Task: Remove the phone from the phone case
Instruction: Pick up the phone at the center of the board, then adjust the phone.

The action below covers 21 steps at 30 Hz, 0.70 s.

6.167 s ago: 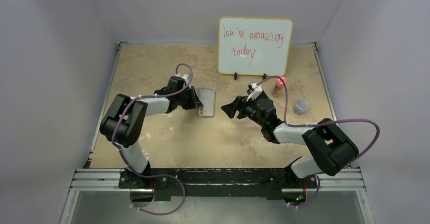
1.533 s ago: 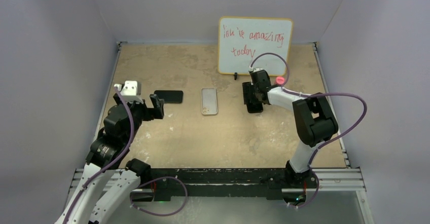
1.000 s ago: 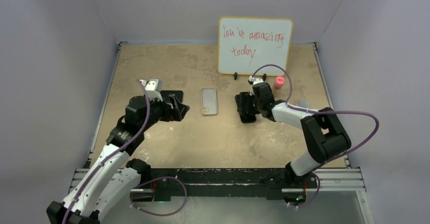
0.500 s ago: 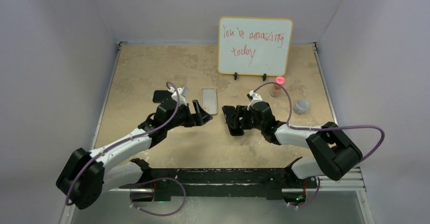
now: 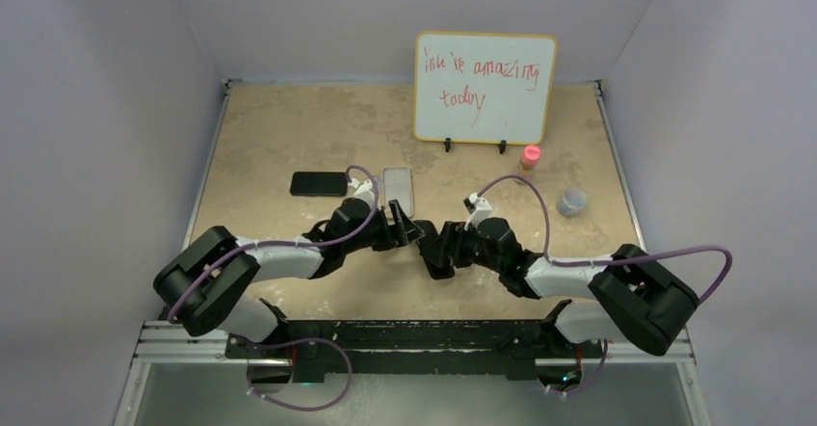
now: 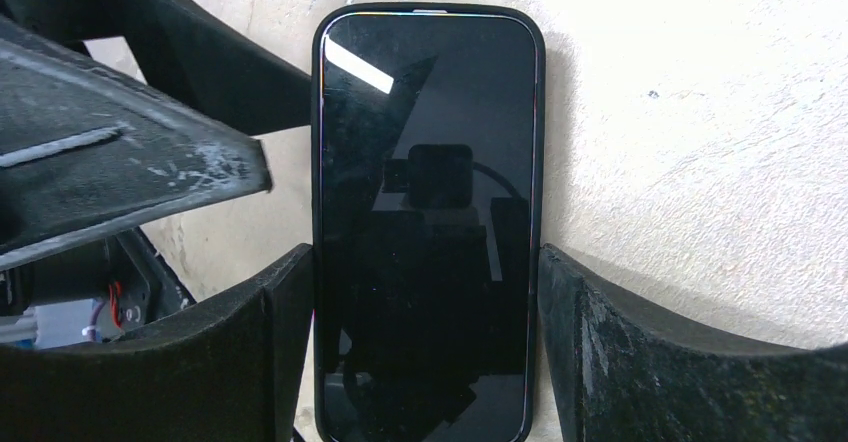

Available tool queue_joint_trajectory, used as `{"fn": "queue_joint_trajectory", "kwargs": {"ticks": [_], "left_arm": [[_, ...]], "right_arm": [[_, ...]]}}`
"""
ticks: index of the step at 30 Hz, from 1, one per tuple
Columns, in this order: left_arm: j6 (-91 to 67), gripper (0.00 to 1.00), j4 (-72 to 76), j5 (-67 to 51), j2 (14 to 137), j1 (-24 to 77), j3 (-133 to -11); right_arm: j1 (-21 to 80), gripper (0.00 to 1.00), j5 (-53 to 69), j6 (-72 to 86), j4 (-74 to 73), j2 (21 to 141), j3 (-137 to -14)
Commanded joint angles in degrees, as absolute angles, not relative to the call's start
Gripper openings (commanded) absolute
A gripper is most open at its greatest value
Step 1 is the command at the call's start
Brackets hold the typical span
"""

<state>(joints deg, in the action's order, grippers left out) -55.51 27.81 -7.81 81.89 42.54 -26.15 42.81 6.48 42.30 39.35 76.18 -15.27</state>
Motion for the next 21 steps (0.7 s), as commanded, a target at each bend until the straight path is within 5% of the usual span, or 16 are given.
{"fn": "queue_joint_trajectory", "kwargs": {"ticks": [1, 7, 13, 16, 21], "left_arm": [[-58.51, 0.72, 35.20, -5.98, 84.74, 44.14, -27.64], [-61.12, 0.56, 40.88, -7.79, 90.03, 45.70, -27.75], [-60.67, 0.17, 44.56, -9.16, 88.64, 45.73, -26.27], [-57.76, 0.00, 42.40, -7.09, 83.90, 45.63, -25.12], [-53.34, 0.00, 38.96, -6.22, 74.52, 43.25, -22.79]], "right_arm": [[44.74, 0.00, 3.92, 43.46, 41.90, 74.68, -14.47], [47.18, 0.00, 1.84, 43.00, 45.62, 74.33, -13.52], [47.53, 0.00, 1.85, 42.22, 48.06, 71.85, -12.36], [47.50, 0.14, 2.00, 40.99, 47.81, 68.60, -11.60], [47.50, 0.55, 5.01, 38.02, 44.38, 62.84, -10.84]]}}
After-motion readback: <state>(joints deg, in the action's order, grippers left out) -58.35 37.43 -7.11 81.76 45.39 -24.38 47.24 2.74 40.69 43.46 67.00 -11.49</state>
